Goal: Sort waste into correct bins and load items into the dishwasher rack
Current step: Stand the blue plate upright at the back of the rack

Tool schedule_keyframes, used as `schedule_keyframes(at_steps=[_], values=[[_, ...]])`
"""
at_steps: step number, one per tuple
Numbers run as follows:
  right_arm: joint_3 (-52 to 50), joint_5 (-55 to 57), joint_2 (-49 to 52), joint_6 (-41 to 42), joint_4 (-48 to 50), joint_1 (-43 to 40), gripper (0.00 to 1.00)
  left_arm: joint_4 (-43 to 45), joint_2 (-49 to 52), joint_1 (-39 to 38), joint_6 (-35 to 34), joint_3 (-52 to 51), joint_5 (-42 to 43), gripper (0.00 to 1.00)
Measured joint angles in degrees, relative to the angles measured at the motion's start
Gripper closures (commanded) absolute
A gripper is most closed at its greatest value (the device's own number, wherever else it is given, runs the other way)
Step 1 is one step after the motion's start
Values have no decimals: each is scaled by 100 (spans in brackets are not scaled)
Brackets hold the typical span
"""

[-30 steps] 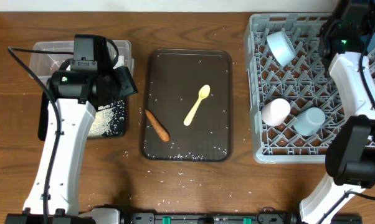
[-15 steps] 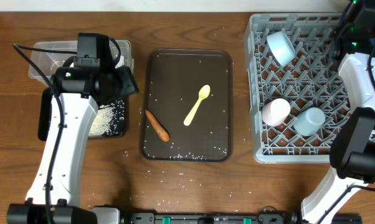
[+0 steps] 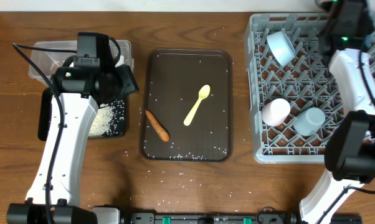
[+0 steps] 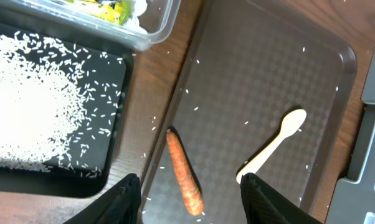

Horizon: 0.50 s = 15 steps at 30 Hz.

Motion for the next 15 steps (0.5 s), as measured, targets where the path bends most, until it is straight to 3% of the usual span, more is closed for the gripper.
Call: schedule_keyframes(at_steps=[5,8,15], values=[[-11,-39,17,208,-264,188,25,11,0,0,0,0,0,46],[-37,-157,26,420,-308,212,16,11,0,0,0,0,0,46],[-90,-420,74,1003,-363,162,15,11,0,0,0,0,0,46]])
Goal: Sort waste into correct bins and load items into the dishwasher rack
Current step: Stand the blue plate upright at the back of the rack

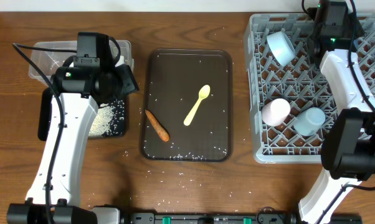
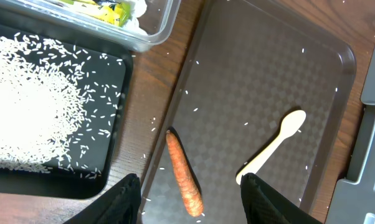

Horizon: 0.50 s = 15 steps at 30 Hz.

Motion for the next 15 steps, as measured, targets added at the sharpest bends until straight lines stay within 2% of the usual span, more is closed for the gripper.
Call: schedule_keyframes(at_steps=[8,13,15], values=[[-2,-520,-129,632,-271,-254,11,0,0,0,0,0,0,46],[-61,-1598,-431,940,-798,-551,2,0,0,0,0,0,0,46],[-68,-1996,-623,1045,-944,-557,1,0,0,0,0,0,0,46]])
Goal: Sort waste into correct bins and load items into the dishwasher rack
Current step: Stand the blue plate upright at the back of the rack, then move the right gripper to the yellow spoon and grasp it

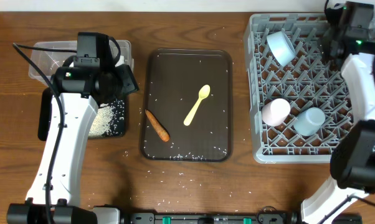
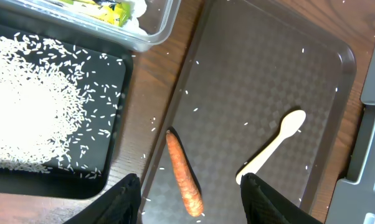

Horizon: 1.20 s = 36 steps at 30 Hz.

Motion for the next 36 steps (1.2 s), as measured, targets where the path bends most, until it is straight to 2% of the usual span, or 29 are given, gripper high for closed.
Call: schedule_keyframes(at_steps=[7,14,18,23,27,31,33,36], values=[[-2,-704,-730,483,-317,22,1,0,0,0,0,0,0,46],[-2,-1493,-1049,1049,-560,22,1,0,0,0,0,0,0,46],[-2,-2271,-1204,1751,-608,22,1,0,0,0,0,0,0,46],[0,-3654,-1370,2251,-767,68,3,0,0,0,0,0,0,46],[-7,-4172,-1364,2649,-1257,466,14,2,0,0,0,0,0,46],[-9,-4186,-1257,3178,-1543,1394,28,0,0,0,0,0,-2,46],[-9,-4030,-1137,3591,-1633,1956,40,0,0,0,0,0,-2,46],[-9,-3679,-890,4360,-1733,2721,38,0,0,0,7,0,-20,46]])
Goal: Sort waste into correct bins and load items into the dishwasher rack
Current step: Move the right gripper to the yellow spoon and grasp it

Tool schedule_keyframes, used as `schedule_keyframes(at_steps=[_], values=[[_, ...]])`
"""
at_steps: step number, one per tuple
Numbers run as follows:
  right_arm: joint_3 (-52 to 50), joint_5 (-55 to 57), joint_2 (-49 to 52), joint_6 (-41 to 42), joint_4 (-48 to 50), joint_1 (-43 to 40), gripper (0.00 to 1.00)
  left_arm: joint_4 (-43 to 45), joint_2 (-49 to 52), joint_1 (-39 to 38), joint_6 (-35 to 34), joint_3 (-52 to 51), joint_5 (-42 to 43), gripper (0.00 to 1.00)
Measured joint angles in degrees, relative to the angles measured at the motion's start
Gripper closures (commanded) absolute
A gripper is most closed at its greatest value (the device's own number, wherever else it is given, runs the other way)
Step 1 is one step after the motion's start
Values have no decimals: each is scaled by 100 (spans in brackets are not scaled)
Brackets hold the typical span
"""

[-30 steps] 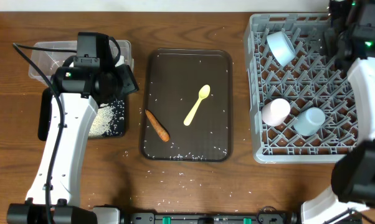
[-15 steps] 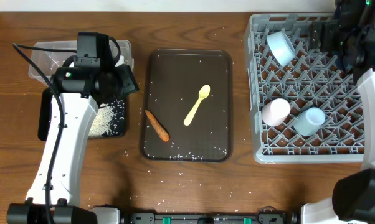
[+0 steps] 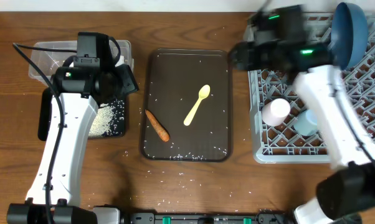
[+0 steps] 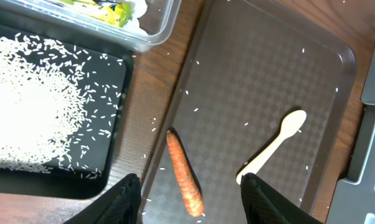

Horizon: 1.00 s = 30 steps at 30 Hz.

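An orange carrot (image 3: 157, 126) and a pale yellow spoon (image 3: 197, 106) lie on the dark brown tray (image 3: 175, 68). My left gripper (image 3: 124, 81) hangs open over the gap between the rice tray and the brown tray. In the left wrist view the carrot (image 4: 184, 174) lies between its spread fingers (image 4: 126, 199), below them and untouched, and the spoon (image 4: 271, 146) lies to the right. My right gripper (image 3: 236, 57) is blurred at the tray's far right corner, by the grey dishwasher rack (image 3: 362, 93); its jaws are unreadable.
A black tray of rice (image 3: 106, 121) and a clear waste container (image 3: 50, 56) stand at the left. The rack holds a dark blue bowl (image 3: 346, 28), a pale pink cup (image 3: 276, 112) and a light blue cup (image 3: 307, 121). Rice grains dot the table.
My right arm has moved from the rack's far right corner to its left edge beside the tray. A dark blue bowl now shows where the arm was. The left arm has not moved.
The left gripper stayed open above the carrot at every moment, and carrot and spoon kept their places. The right arm stood over the rack's far right part, shifting slightly left and then right; now it reaches left toward the tray, covering the white bowl seen earlier.
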Motion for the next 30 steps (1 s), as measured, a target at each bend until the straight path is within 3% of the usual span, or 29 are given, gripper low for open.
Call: schedule_keyframes(at_steps=[6,12,30], values=[[-2,920,717,1552,-197,1001,47,0,0,0,20,0,-363,46],[-4,1252,1513,2363,-149,1394,57,0,0,0,20,0,-514,46],[-24,1421,2485,2848,66,1727,66,-57,0,0,90,0,-566,46]])
